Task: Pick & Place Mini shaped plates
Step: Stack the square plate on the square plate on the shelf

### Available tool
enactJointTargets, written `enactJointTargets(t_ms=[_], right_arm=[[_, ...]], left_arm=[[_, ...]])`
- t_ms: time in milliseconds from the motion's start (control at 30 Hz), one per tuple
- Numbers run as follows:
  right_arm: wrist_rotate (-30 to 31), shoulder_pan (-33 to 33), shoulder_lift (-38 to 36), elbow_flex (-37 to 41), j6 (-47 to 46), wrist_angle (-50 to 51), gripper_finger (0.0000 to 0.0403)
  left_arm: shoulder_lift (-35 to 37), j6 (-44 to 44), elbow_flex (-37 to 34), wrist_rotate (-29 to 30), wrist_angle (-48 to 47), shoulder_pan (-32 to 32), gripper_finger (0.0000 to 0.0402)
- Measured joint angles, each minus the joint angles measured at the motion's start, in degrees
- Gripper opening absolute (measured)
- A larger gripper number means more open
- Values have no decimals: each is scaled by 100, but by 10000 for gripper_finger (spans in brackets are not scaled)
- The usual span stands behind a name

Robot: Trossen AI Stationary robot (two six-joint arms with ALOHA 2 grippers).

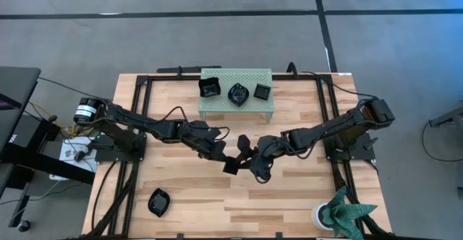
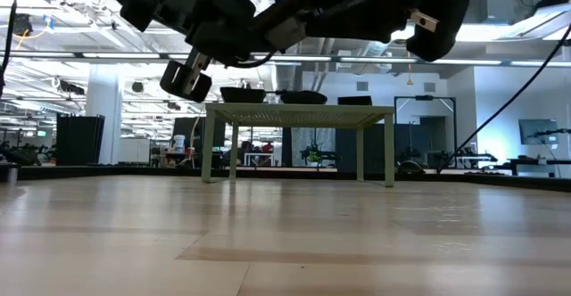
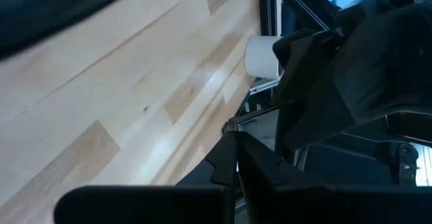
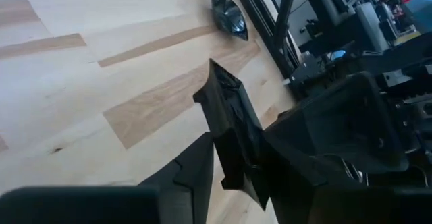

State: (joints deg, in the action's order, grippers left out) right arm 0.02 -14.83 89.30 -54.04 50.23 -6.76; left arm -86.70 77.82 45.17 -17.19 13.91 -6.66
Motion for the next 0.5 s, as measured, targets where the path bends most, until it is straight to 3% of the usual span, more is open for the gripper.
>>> enactJointTargets(t_ms=[333,500], right_arm=[[1,20,0,0,137,58,87],[3,37,0,0,135,75,73]], left_arm=[[0,-150,0,0,-4,0,17],[0,-153,1,414,2,0,31]])
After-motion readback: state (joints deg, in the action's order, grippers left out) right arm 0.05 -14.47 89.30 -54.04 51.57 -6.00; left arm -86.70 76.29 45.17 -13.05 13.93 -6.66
